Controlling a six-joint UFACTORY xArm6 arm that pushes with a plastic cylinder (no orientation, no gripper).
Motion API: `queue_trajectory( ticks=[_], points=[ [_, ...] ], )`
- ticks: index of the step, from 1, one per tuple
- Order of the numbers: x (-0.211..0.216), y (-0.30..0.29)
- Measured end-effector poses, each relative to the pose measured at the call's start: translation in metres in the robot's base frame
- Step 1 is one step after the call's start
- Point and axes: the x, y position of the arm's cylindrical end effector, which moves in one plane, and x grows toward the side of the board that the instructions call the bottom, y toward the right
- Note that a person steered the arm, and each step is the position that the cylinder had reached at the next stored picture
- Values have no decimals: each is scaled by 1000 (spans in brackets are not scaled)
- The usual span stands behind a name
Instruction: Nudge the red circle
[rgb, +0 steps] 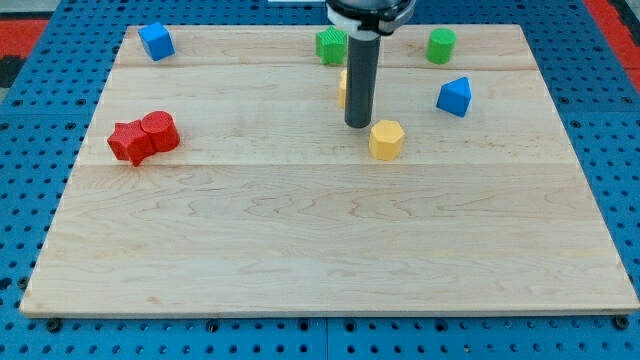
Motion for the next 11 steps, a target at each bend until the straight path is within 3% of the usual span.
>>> queue_trajectory(
  ticks=[2,5,11],
  points=[
    [20,-40],
    [16,-233],
    [-34,-216]
  ],
)
